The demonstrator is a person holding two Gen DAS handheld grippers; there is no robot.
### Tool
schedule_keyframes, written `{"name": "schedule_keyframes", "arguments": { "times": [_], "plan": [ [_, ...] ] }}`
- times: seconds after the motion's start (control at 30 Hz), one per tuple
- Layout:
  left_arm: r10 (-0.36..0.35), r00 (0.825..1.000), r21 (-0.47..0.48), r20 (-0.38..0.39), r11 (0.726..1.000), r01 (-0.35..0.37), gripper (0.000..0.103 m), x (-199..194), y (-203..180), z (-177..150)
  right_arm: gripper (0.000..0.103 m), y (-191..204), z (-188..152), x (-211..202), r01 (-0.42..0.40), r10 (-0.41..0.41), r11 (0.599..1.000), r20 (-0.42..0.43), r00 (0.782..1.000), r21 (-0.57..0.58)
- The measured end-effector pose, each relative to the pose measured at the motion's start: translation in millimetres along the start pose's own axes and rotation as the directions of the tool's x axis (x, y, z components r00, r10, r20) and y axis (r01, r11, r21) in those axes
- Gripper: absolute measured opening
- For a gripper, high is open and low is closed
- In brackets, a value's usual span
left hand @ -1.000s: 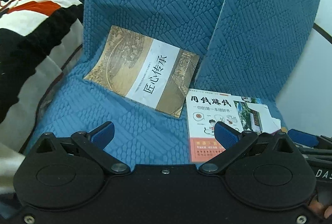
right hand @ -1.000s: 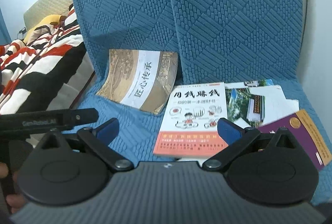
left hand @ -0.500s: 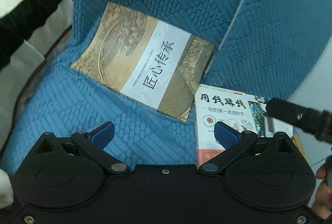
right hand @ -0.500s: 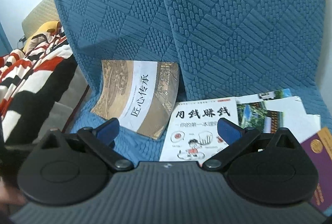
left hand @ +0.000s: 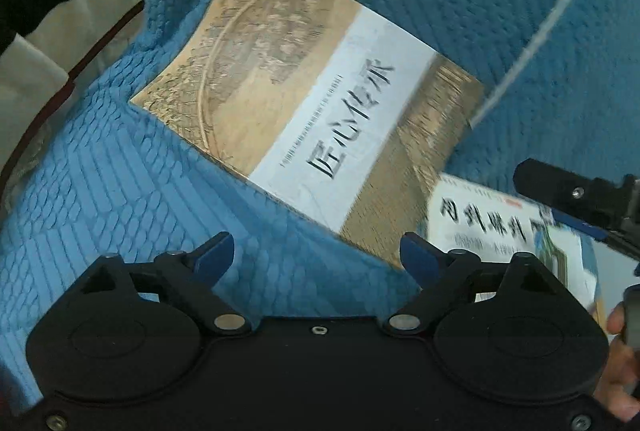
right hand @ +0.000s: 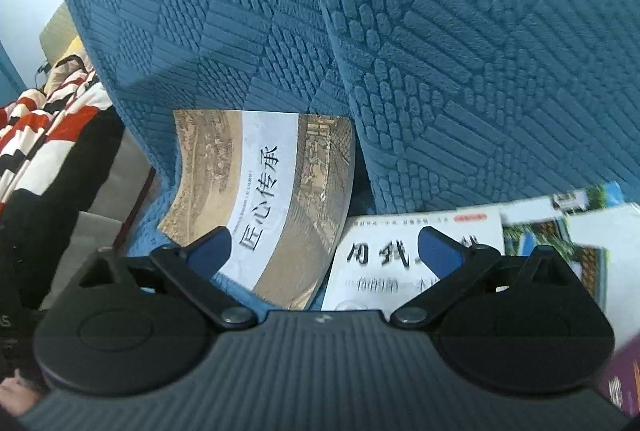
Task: Organize objects
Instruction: 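Close both grippers on the edge of the beige book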
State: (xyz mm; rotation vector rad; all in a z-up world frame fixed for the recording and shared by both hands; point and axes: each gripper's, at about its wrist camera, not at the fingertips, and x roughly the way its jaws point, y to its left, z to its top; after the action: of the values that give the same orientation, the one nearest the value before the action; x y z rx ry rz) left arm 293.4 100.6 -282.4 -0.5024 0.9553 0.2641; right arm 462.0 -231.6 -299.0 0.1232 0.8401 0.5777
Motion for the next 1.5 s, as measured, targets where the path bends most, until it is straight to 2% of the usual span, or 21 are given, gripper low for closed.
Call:
{"name": "schedule_keyframes", "arguments": {
  "times": [0.07, 0.2, 0.27, 0.37, 0.6, 0.8, 1.0, 1.13, 1.27, 1.4, 1.5],
  "plan": [
    [-0.001, 1.0, 0.001, -0.012, 1.0, 0.001, 0.082, 7, 1, 6, 0.1, -3, 4, 14, 0.005, -0.005, 1.0, -0.002, 1.0, -0.012],
    [0.01, 1.0, -0.011, -0.017, 1.0, -0.011, 0.075, 17, 4, 13, 0.087, -7, 11, 42, -0.02, 0.02, 0.999, -0.016, 1.0, -0.027],
    [0.012, 1.0, -0.021, -0.027, 1.0, -0.012, 0.068, 23, 5, 15, 0.079, -6, 13, 53, -0.035, 0.035, 0.999, -0.024, 0.999, -0.034],
    [0.008, 0.999, -0.031, -0.039, 0.999, -0.009, 0.06, 29, 7, 17, 0.075, -5, 12, 69, -0.038, 0.036, 0.998, -0.04, 0.999, -0.046],
    [0.024, 0.999, -0.006, -0.04, 1.0, -0.024, 0.058, 36, 1, 18, 0.072, -2, 8, 94, -0.005, 0.001, 0.995, -0.043, 0.999, -0.101],
    [0.032, 0.999, 0.0, -0.026, 0.999, -0.032, 0.058, 38, 0, 18, 0.07, -8, 10, 105, -0.007, 0.004, 0.998, -0.057, 0.998, -0.063],
    [-0.004, 1.0, -0.089, -0.017, 0.996, 0.002, 0.058, 38, 12, 24, 0.07, -6, 10, 116, -0.02, 0.017, 0.999, -0.072, 0.997, -0.044],
    [-0.032, 0.999, -0.15, -0.011, 0.988, 0.03, 0.058, 37, 22, 26, 0.072, -9, 10, 126, -0.058, 0.059, 0.998, -0.094, 0.994, 0.011],
    [-0.088, 0.996, -0.235, -0.015, 0.968, 0.082, 0.058, 36, 37, 29, 0.073, -15, 14, 129, -0.137, 0.145, 0.987, -0.105, 0.984, 0.085],
    [-0.169, 0.986, -0.364, -0.013, 0.919, 0.152, 0.059, 36, 63, 28, 0.073, -22, 20, 121, -0.196, 0.216, 0.965, -0.106, 0.971, 0.172],
    [-0.197, 0.98, -0.436, 0.001, 0.882, 0.178, 0.06, 33, 82, 25, 0.073, -24, 23, 111, -0.24, 0.263, 0.95, -0.099, 0.96, 0.2]
  ]
}}
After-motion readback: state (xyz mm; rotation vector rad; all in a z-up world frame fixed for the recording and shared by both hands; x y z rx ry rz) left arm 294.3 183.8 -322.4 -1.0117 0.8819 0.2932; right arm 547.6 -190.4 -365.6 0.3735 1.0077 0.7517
